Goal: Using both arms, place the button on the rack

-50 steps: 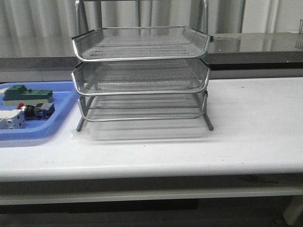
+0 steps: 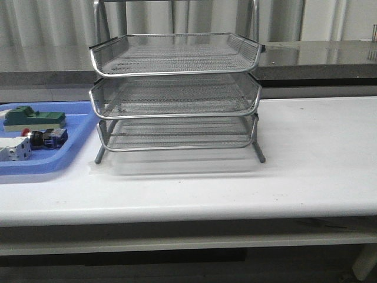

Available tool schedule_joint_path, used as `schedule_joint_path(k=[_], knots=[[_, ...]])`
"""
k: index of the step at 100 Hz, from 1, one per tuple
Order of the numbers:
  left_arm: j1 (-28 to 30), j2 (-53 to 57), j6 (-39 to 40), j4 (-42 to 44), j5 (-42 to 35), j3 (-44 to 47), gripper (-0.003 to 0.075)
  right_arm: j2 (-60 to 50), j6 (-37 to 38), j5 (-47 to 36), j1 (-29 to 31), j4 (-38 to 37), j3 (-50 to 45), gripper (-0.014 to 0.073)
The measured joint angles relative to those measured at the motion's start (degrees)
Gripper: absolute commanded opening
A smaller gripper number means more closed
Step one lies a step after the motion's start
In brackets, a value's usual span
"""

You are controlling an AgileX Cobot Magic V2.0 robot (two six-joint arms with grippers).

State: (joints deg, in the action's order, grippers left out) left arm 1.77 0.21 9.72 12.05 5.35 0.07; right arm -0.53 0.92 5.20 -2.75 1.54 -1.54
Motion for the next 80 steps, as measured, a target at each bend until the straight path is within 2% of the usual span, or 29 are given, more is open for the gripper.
schedule_joint_path(k=[15,46,65,80], knots=[[0.00,0.00,0.00,0.00,0.00,0.00,-0.0020,0.00,0.00,-0.69,0.00,0.00,0.00,-0.0061],[0.00,0.00,0.00,0.00,0.00,0.00,-0.0020,0.00,0.00,-9.61,0.00,0.00,0.27,-0.0061],[0.00,0.00,0.00,0.00,0.00,0.00,-0.0020,0.78,0.00,-1.61,0.00,0.61,7.99,-0.0061],[0.00,0.00,0.00,0.00,0.00,0.00,-0.0020,8.90,0.00,8.32,0.00,2.38,18.90,-0.0061]])
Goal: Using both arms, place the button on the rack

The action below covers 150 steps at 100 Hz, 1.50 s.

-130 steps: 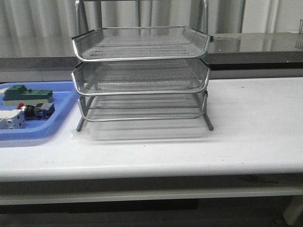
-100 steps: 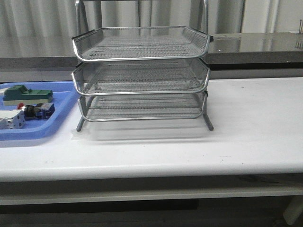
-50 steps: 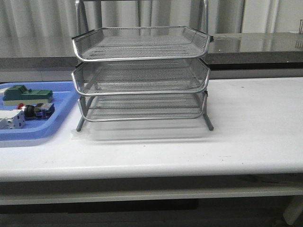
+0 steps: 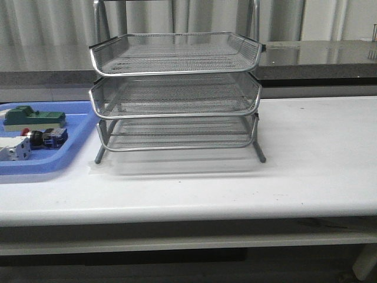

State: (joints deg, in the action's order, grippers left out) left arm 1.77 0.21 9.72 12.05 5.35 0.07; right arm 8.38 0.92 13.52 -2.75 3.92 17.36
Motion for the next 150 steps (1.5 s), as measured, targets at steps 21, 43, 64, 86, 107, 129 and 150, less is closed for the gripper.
schedule_joint_path(k=[21,43,64,86,107,129,150], knots=[[0.00,0.00,0.00,0.00,0.00,0.00,-0.0020,17.68,0.00,20.66,0.00,2.29,17.59,-0.0061],[0.00,0.00,0.00,0.00,0.00,0.00,-0.0020,33.62,0.00,27.73,0.00,4.86,28.21,-0.0061],[0.00,0.00,0.00,0.00,0.00,0.00,-0.0020,42.89,0.00,25.32,0.00,11.75,29.09,-0.0055],[0.00,0.00,0.00,0.00,0.00,0.00,-0.0020,49.99,-0.11,24.83,0.00,19.97,29.09,0.0246],[0.00,0.00,0.00,0.00,0.00,0.00,-0.0020,53.30,-0.20,24.18,0.00,24.33,29.09,0.0483],[0.00,0.00,0.00,0.00,0.00,0.00,-0.0020,58.44,-9.98,21.56,0.00,36.79,29.09,0.0465],[0.00,0.00,0.00,0.00,0.00,0.00,-0.0020,67.92,-31.57,18.56,0.00,61.87,29.17,0.0465]])
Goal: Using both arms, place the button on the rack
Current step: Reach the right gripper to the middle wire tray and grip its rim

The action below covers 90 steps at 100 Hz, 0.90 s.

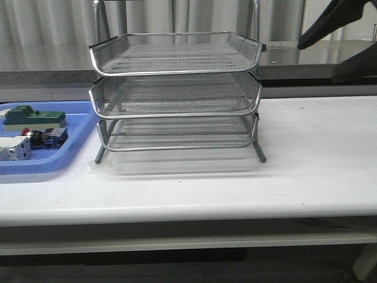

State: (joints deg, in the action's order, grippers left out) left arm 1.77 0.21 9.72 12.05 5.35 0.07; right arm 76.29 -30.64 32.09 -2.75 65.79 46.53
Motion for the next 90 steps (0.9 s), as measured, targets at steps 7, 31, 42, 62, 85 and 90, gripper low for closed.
schedule_joint_path(k=[7,31,42,62,85,90], knots=[[0.00,0.00,0.00,0.00,0.00,0.00,-0.0020,3.57,-6.48,-0.54,0.00,7.60,0.00,0.0465],[0.00,0.00,0.00,0.00,0.00,0.00,-0.0020,15.07,-21.81,-0.18,0.00,24.60,0.14,0.0465],[0.00,0.00,0.00,0.00,0.00,0.00,-0.0020,18.91,-26.60,1.03,0.00,29.86,0.43,0.0465],[0.00,0.00,0.00,0.00,0.00,0.00,-0.0020,24.35,-30.44,5.47,0.00,33.88,3.59,0.0465],[0.00,0.00,0.00,0.00,0.00,0.00,-0.0020,28.46,-30.55,6.34,-2.39,34.80,9.23,0.0465],[0.00,0.00,0.00,0.00,0.00,0.00,-0.0020,29.40,-30.55,6.46,-3.21,34.80,10.41,0.0465]])
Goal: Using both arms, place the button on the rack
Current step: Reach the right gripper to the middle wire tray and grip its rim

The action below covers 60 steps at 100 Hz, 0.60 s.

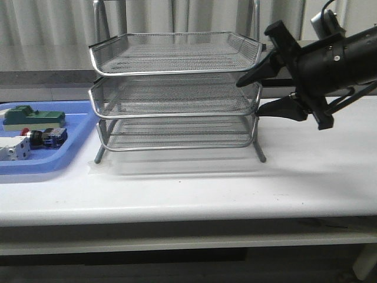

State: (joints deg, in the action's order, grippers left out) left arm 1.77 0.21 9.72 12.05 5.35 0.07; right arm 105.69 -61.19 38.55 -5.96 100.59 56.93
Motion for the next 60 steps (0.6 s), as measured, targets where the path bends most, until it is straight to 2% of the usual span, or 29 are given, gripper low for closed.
schedule_joint_path(k=[20,27,60], knots=[[0.00,0.00,0.00,0.00,0.00,0.00,-0.0020,3.43,0.00,0.14,-2.73,1.12,3.09,0.0463],[0.00,0.00,0.00,0.00,0.00,0.00,-0.0020,4.08,0.00,0.00,-3.17,1.71,3.23,0.0439],[0.00,0.00,0.00,0.00,0.00,0.00,-0.0020,5.73,0.04,-0.77,-3.44,2.87,3.36,0.0027]])
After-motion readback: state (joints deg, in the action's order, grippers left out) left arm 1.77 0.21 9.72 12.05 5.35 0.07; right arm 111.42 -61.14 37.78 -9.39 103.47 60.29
